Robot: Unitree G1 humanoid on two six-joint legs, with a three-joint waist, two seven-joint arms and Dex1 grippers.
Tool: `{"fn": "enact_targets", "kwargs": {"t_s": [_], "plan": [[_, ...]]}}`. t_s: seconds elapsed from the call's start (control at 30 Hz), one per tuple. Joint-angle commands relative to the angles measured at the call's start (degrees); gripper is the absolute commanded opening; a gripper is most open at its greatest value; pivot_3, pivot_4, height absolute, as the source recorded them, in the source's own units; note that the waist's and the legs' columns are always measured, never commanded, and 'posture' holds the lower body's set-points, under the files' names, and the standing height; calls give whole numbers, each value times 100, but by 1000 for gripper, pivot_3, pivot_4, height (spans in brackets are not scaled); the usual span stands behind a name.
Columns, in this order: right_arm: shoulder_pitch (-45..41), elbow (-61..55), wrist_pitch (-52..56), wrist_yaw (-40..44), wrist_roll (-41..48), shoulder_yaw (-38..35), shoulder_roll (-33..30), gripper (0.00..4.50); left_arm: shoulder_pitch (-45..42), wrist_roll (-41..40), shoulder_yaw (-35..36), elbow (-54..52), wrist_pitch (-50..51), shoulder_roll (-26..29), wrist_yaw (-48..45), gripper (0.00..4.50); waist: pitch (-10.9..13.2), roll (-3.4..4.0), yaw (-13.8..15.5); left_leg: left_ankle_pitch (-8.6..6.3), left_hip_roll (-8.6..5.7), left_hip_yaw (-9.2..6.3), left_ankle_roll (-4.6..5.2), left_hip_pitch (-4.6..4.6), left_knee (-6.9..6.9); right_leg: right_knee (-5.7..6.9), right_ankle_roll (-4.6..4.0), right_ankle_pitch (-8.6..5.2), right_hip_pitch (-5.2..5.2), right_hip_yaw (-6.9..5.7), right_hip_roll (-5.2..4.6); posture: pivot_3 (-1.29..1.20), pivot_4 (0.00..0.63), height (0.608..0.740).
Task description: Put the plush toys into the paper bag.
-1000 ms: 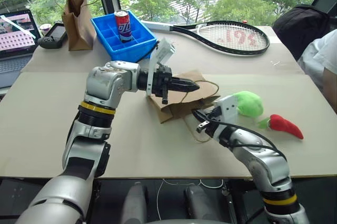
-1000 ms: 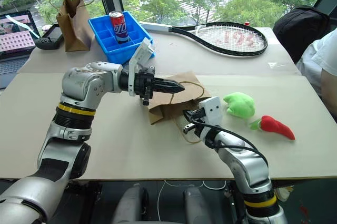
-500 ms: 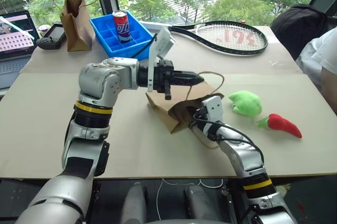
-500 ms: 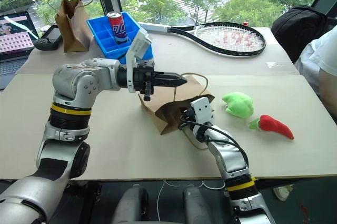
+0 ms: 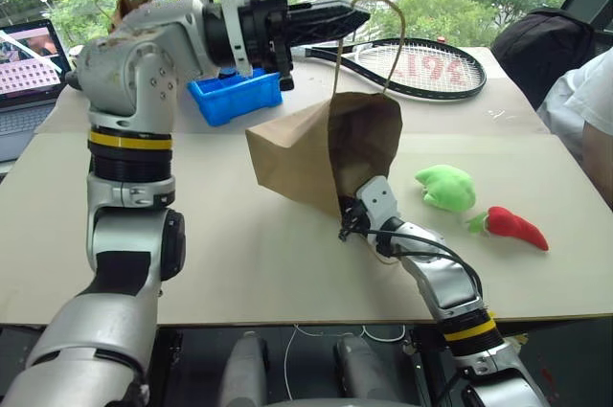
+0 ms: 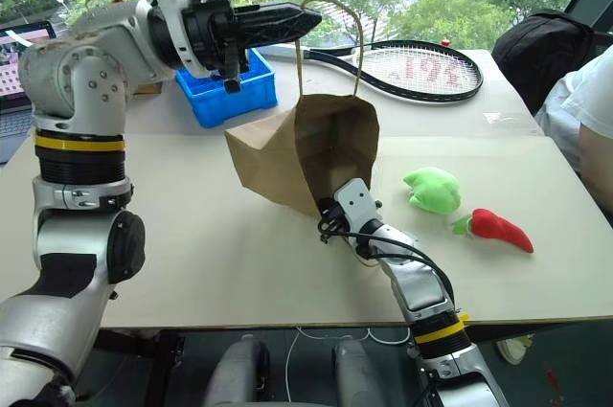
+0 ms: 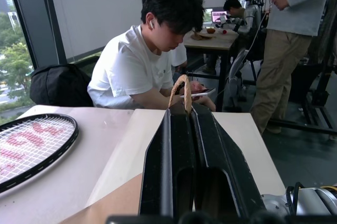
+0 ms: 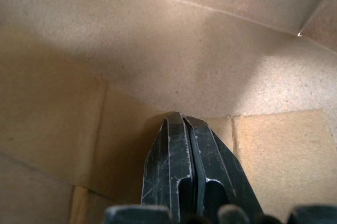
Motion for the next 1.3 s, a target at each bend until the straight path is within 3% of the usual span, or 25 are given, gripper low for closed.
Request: {"fn": "enact_targets", "kwargs": {"t_s": [0.03,0.17,0.37,0.4,0.6,0.7,0.8,0.9,1.0,1.3], "plan": [[186,70,385,113,-106,141,-51,27,-306,-260,148,-246,-95,6,-3,0,0,0,0,0,0,0,0,0,0,0,0,0,0,0,0,0,150,663],[151,-291,473,171,13,-17,-68,27,128,-69,-94,-304,-155,35,4,0,0,0,1,0,0,0,0,-1,0,0,-1,0,0,0,0,0,150,663],[10,-1344,1324,56,863,-824,152,27,814,-109,-232,-796,-2,-11,252,0,4,2,7,0,0,0,0,-10,0,1,-6,3,-7,1,-1,0,150,663],[-10,-1537,1454,21,970,-944,157,591,878,-132,-198,-834,35,-27,335,0,5,4,9,0,0,-1,0,-11,0,1,-7,4,-7,0,-1,0,150,663],[-71,-2710,2541,89,1840,-1625,-153,2422,1088,-302,-134,-1054,203,-7,543,0,10,11,18,0,-6,-5,0,-13,0,1,-6,4,-7,0,-4,0,150,663],[-278,-3165,3318,168,2501,-2250,-569,3592,1153,-446,-39,-1148,368,-63,775,0,15,16,18,1,-6,-6,1,-13,0,0,-7,4,-6,0,-3,0,150,663],[-569,-3199,3933,222,2790,-2817,-1269,4360,1271,-746,125,-1408,697,-75,981,0,17,18,18,1,-8,-7,1,-12,0,-1,-6,4,-4,0,-3,0,150,663],[-772,-2694,4009,92,2516,-3247,-2044,4360,1382,-965,239,-1584,931,-45,1182,0,29,29,36,1,-13,-3,1,-14,0,-3,-5,3,-4,4,-11,0,150,663],[-721,-1884,3580,-156,1958,-3217,-2462,4360,1452,-1060,237,-1692,1006,-12,1287,0,30,27,38,0,-13,-5,1,-12,-3,-6,-5,2,-2,2,-9,0,150,663],[-390,-243,2972,-221,1542,-2728,-1935,4360,1494,-1424,405,-1868,1230,-226,1853,0,35,31,7,1,-16,-5,1,-11,-4,-6,-4,3,-1,6,-9,0,150,663]]}}
